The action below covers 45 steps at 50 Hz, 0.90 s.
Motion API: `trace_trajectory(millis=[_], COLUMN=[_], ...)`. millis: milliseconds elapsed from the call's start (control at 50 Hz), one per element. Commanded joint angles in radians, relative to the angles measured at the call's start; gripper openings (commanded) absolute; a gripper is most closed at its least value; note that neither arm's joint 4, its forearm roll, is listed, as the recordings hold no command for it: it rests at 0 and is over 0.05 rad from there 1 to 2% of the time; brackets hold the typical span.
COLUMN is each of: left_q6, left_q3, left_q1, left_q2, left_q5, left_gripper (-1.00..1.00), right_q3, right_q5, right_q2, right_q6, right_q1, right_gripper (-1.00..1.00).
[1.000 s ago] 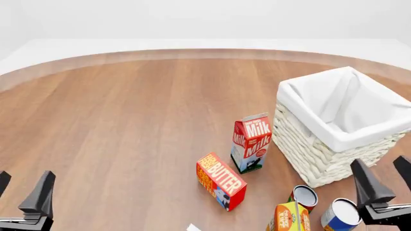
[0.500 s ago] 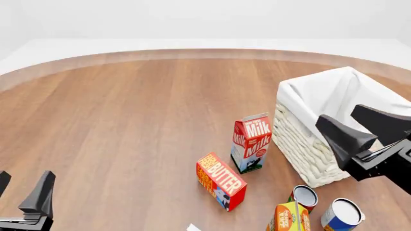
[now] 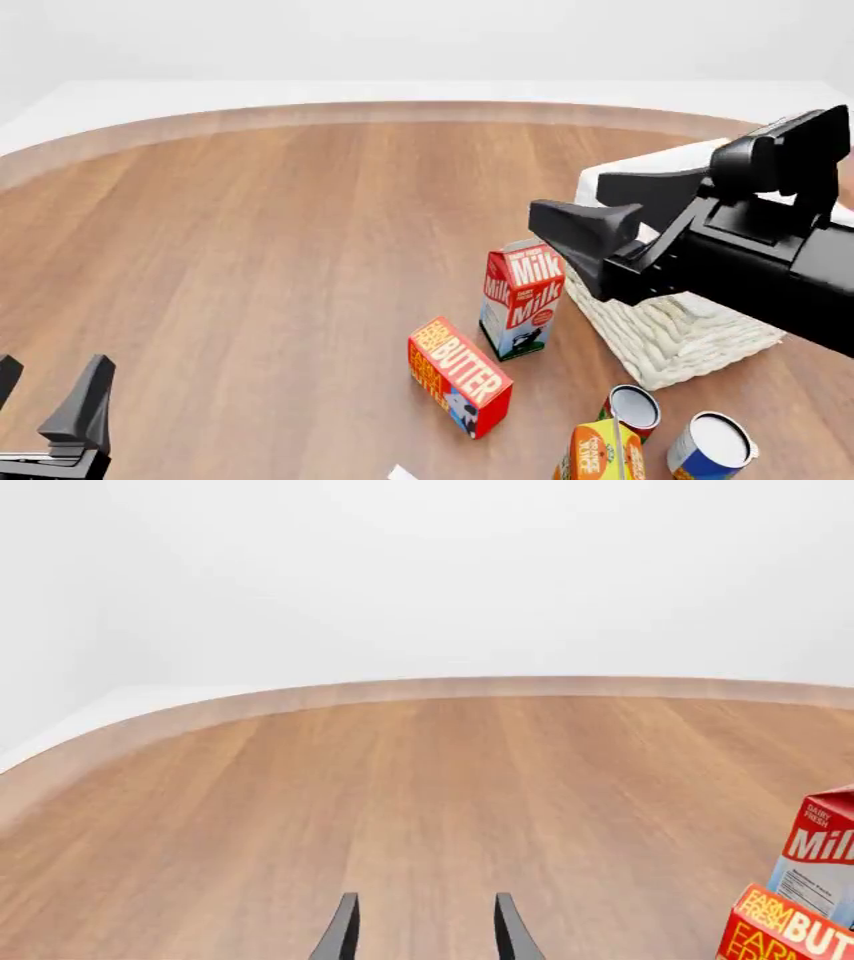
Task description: Pick up the cream cheese box and the butter, and put them in the basket.
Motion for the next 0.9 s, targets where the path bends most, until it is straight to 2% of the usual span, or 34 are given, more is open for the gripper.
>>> trace_trajectory(millis=[20, 180, 240, 580, 900], left_q6=[0.000, 0.000, 0.000, 0.000, 0.000], left_q3=[0.000, 0.000, 0.000, 0.000, 0.000], left_q1=[0.000, 0.000, 0.000, 0.000, 0.000], left_q2=[0.000, 0.000, 0.000, 0.000, 0.000], left_q5=[0.000, 0.000, 0.000, 0.000, 0.000], left_gripper=[1.00, 1.00, 1.00, 1.00, 1.00], right_q3=[-0.108, -0.179, -0.195, -0.085, -0.073], right_q5=[0.043, 0.078, 0.081, 0.016, 0.061], right_q2=[0.167, 0.241, 0.263, 0.340, 0.328], right_q6=[0.027, 0.013, 0.029, 0.080, 0.064], right_q1=[0.114, 0.154, 0.170, 0.186, 0.157], right_gripper=[1.00, 1.00, 1.00, 1.00, 1.00])
